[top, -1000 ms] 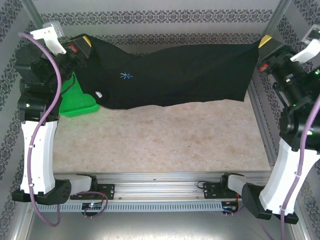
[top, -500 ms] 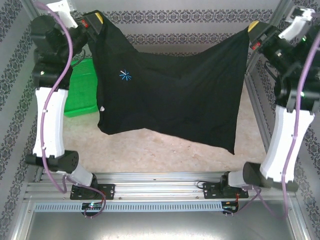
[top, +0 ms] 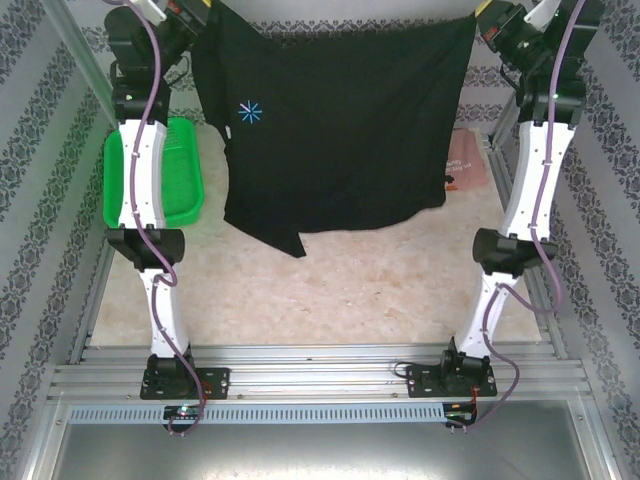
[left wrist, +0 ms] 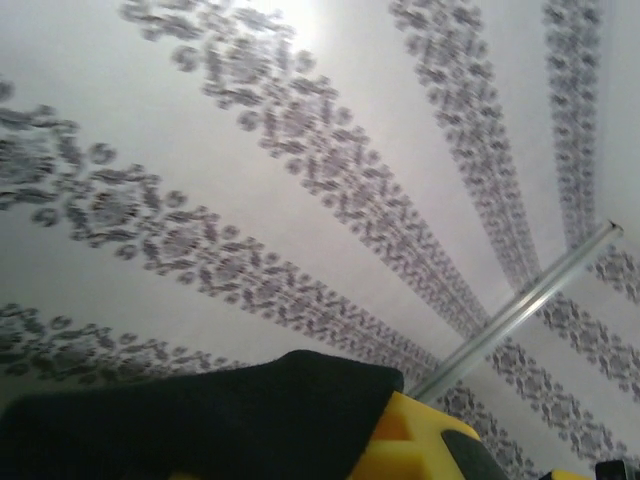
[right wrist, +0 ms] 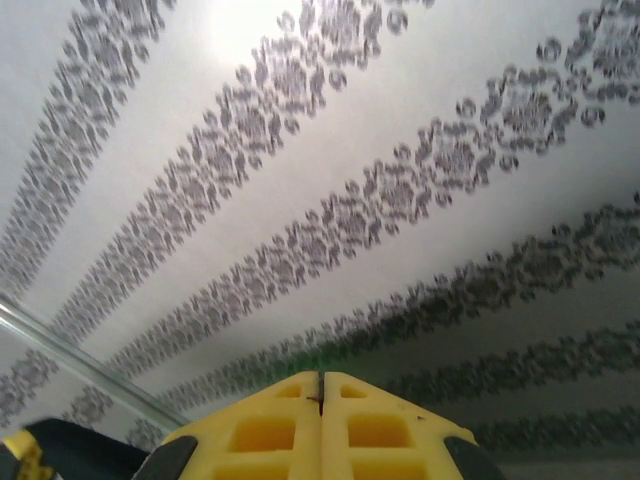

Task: Fold and stack the t-shirts

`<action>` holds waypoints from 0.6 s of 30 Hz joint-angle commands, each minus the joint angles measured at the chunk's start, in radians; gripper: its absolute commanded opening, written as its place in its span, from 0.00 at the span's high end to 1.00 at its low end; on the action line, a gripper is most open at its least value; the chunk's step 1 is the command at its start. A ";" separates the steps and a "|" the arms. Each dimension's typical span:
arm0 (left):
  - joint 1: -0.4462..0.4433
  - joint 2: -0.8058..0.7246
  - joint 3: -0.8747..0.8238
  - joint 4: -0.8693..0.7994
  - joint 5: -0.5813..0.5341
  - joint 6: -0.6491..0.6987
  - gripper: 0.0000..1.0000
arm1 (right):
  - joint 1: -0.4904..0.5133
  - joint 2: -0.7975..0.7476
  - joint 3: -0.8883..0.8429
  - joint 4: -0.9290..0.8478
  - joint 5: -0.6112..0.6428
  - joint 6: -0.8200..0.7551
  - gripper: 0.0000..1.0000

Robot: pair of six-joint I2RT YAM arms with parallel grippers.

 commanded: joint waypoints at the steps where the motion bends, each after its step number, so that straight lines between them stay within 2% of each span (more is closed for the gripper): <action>1: 0.039 -0.066 0.038 0.206 -0.005 -0.082 1.00 | -0.051 0.015 0.092 0.162 -0.018 0.145 1.00; 6: 0.121 -0.095 0.032 0.306 0.053 -0.131 1.00 | -0.116 -0.089 -0.057 0.268 -0.028 0.116 1.00; 10: 0.132 -0.135 -0.014 0.305 0.179 -0.095 1.00 | -0.169 -0.155 -0.155 0.187 -0.123 0.061 1.00; 12: 0.130 -0.164 -0.073 0.310 0.271 -0.094 1.00 | -0.173 -0.226 -0.286 0.159 -0.152 -0.001 1.00; 14: 0.126 -0.232 -0.218 0.286 0.354 -0.048 1.00 | -0.174 -0.352 -0.542 0.174 -0.168 -0.065 1.00; 15: 0.119 -0.291 -0.342 0.275 0.362 -0.012 1.00 | -0.173 -0.415 -0.669 0.205 -0.164 -0.085 1.00; 18: 0.102 -0.563 -0.903 0.364 0.288 0.088 1.00 | -0.175 -0.600 -1.099 0.246 -0.142 -0.170 1.00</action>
